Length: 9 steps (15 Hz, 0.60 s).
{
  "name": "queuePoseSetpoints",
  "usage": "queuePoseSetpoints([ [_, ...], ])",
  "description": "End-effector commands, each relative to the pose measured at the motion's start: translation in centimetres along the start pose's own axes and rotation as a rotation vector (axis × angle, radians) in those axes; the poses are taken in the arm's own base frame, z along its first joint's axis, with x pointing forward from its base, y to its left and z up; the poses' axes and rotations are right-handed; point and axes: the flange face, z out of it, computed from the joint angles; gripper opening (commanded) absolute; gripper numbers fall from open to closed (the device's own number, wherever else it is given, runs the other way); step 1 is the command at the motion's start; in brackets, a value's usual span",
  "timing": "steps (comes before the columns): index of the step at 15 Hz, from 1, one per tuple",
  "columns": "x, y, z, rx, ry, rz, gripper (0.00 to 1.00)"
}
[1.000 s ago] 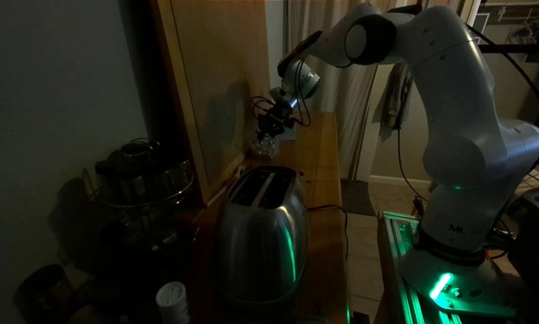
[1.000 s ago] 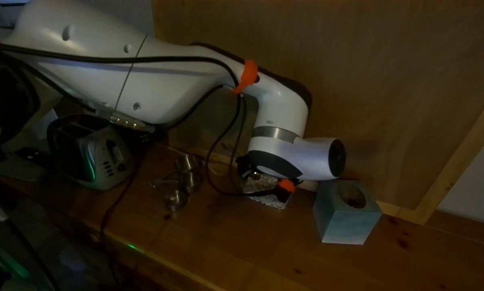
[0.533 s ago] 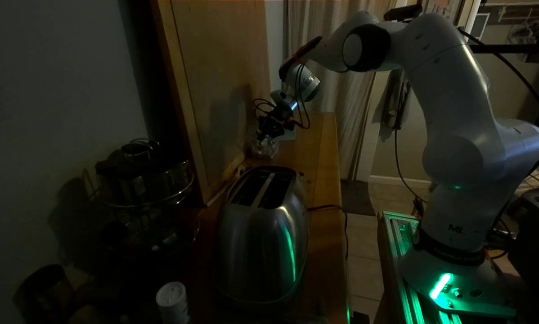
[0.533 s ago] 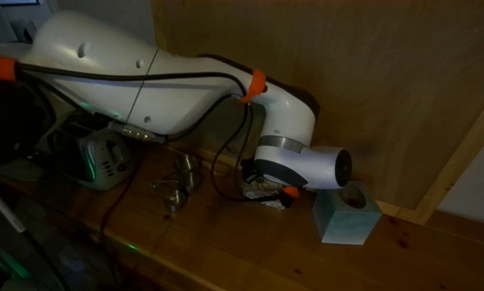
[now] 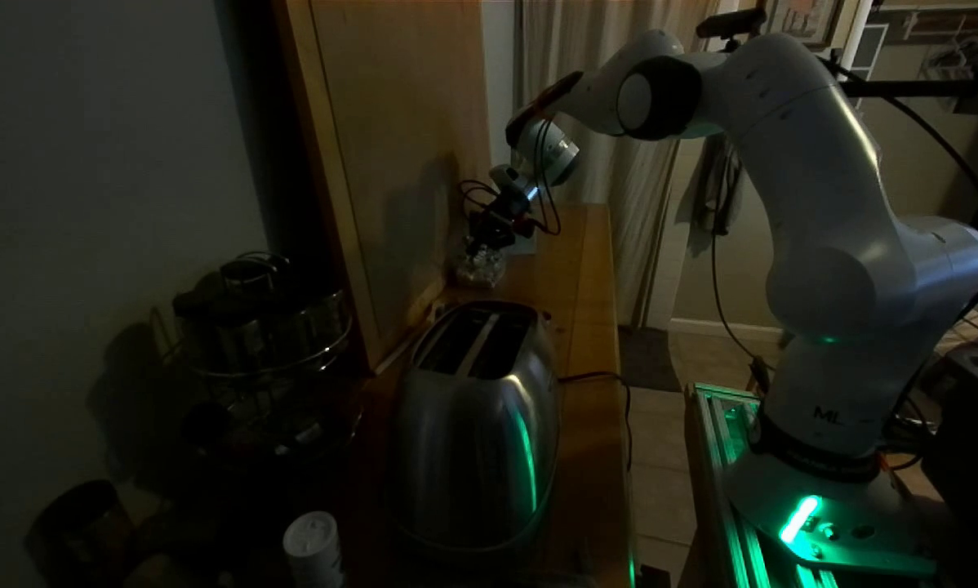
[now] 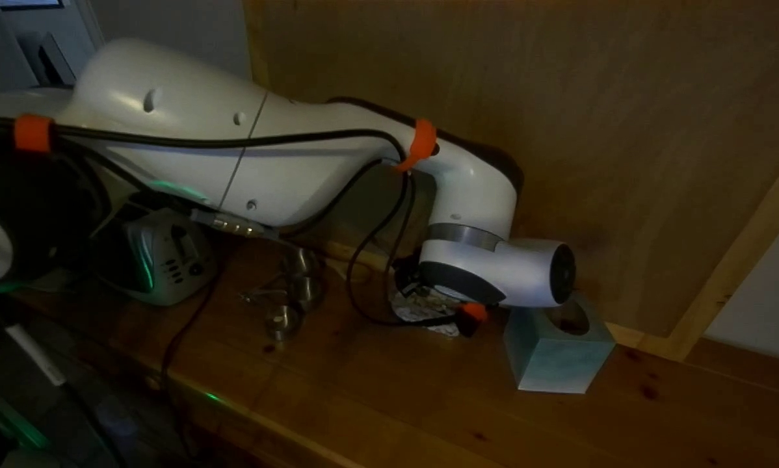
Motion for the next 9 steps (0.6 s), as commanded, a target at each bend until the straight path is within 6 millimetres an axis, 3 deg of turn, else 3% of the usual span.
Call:
queuePoseSetpoints([
  [1,-1.4,0.5,-0.2,-0.010,0.027,0.049,0.02],
  [9,-2.8,0.8,-0.2,-0.001,-0.016,0.104,0.02],
])
